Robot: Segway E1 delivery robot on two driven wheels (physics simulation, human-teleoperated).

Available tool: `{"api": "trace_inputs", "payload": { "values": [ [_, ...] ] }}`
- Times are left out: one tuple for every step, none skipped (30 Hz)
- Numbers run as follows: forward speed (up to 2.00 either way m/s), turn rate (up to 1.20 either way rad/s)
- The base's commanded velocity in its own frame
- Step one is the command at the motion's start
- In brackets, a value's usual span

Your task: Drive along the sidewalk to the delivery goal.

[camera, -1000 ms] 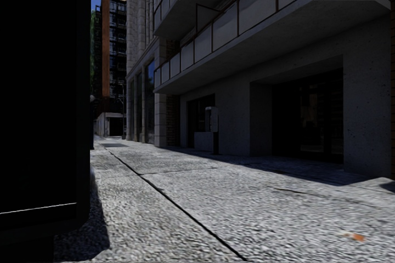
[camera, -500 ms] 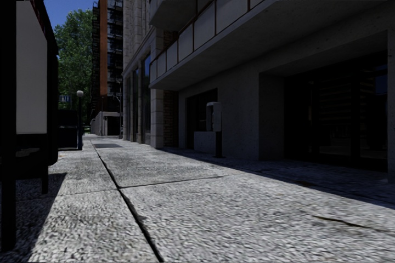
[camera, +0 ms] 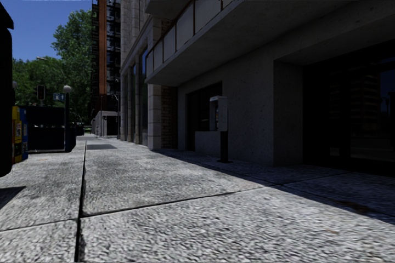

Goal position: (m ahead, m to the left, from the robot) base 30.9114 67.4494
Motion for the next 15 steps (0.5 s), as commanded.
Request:
{"api": "trace_inputs", "payload": {
  "values": [
    [2.00,0.37],
    [2.00,0.37],
    [2.00,0.41],
    [2.00,0.44],
    [2.00,0.44],
    [2.00,0.47],
    [2.00,0.50],
    [2.00,0.52],
    [2.00,0.52],
    [2.00,0.54],
    [2.00,0.56],
    [2.00,0.57],
    [2.00,0.57],
    [2.00,0.57],
    [2.00,0.57]
  ]
}}
